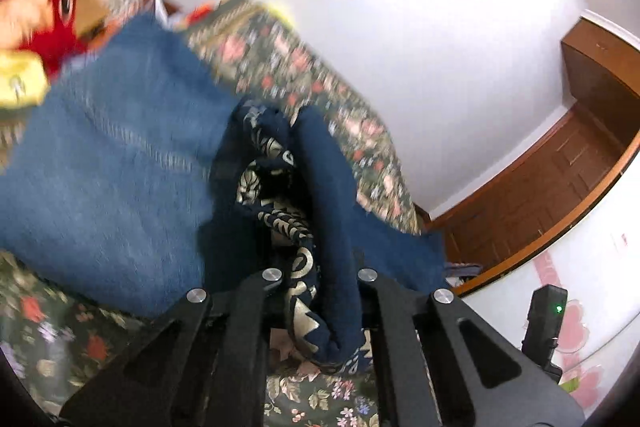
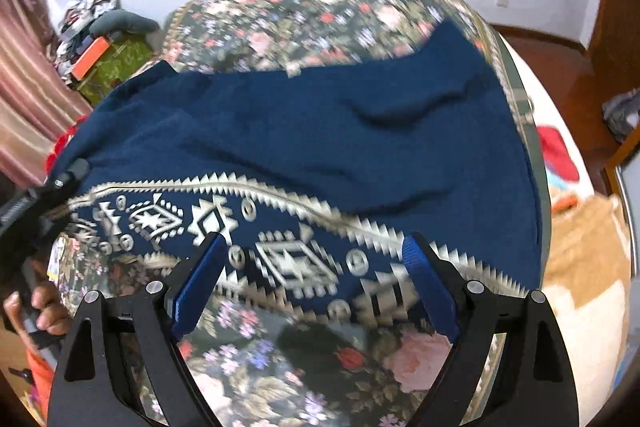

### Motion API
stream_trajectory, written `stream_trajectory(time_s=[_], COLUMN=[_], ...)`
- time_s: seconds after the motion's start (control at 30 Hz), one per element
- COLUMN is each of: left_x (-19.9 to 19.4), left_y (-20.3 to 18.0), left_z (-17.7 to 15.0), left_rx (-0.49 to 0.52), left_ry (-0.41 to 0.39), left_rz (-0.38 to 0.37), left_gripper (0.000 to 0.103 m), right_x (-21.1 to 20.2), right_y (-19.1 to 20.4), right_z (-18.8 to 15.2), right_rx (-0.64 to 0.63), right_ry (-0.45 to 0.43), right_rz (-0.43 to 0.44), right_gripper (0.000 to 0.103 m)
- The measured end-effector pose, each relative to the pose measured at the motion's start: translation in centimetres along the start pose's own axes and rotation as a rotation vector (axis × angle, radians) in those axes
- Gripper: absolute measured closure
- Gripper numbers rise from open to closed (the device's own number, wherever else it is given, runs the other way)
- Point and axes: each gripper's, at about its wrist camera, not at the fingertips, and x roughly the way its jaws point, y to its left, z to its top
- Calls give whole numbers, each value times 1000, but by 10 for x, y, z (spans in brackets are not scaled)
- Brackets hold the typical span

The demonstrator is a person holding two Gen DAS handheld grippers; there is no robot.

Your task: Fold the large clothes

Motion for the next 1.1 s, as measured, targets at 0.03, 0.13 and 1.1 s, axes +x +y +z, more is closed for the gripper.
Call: stream_trajectory(time_s=[0.03, 0.13, 1.1], left_x=[-8, -27, 120], left_y=[-7, -16, -253], left_z=[4, 10, -135], left_rx=[23, 59, 518], left_ry=[-18, -62, 349], left_rz=[1, 26, -122], left_gripper=[97, 97, 97], right_x=[2, 13, -68], right_y=[7, 28, -160], right_z=[4, 12, -54], right_rx=[-21, -75, 265], right_ry=[-5, 6, -36], right_rz=[4, 24, -48], right_gripper=[15, 15, 11])
